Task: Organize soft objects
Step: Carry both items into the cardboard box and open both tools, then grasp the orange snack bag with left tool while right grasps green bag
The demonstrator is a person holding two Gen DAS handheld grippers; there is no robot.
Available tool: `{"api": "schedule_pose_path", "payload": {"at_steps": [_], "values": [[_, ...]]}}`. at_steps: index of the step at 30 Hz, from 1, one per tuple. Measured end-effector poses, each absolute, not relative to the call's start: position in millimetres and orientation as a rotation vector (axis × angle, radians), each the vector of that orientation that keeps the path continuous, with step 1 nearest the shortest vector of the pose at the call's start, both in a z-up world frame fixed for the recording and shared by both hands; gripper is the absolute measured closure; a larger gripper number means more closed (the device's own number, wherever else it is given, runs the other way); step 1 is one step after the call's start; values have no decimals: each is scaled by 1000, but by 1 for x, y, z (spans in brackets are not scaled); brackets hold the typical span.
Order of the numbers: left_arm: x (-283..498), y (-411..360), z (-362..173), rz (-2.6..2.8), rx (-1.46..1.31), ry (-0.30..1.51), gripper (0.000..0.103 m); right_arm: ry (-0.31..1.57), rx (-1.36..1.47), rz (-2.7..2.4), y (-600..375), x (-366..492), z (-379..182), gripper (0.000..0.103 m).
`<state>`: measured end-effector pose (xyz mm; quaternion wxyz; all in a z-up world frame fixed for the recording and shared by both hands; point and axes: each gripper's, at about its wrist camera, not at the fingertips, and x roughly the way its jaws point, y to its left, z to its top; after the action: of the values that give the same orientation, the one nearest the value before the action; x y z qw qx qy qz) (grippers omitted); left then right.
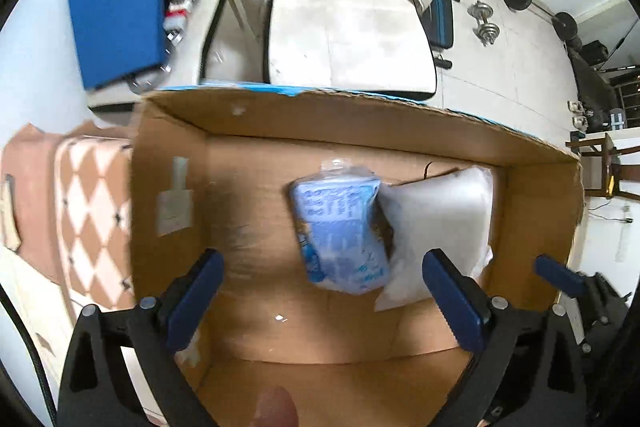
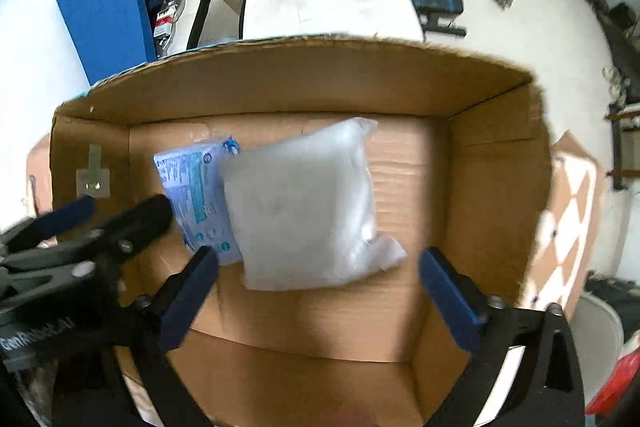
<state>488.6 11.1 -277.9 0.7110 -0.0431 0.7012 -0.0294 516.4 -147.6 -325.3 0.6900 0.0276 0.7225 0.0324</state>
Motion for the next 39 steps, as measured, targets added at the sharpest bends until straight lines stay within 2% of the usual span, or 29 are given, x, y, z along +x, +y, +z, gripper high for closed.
{"api": "schedule_pose_path", "payload": {"at_steps": [7, 17, 22, 28, 30, 31, 38, 39], "values": [[439, 29, -230, -47, -49, 1450, 1, 1492, -28, 47, -138, 481, -279, 0], [369, 45, -176, -69, -17, 1316, 1, 1370, 72, 92, -141, 384, -206, 0], [307, 71, -169, -15, 14, 1303, 1, 1355, 140, 86, -136, 324, -192, 0], [248, 103, -248, 59, 154, 1422, 2, 1502, 295, 140, -119, 256, -235, 0], [240, 109, -284, 53, 190, 1480, 10, 1563, 347, 164, -111, 242, -258, 0], [239, 110, -303, 51, 212, 1515, 10, 1583, 347, 163, -104, 234, -270, 0], [234, 103, -387, -18, 264, 1653, 10, 1648, 386, 129, -81, 229, -316, 0], [234, 102, -394, -18, 273, 1660, 13, 1664, 396, 122, -77, 229, -325, 0]]}}
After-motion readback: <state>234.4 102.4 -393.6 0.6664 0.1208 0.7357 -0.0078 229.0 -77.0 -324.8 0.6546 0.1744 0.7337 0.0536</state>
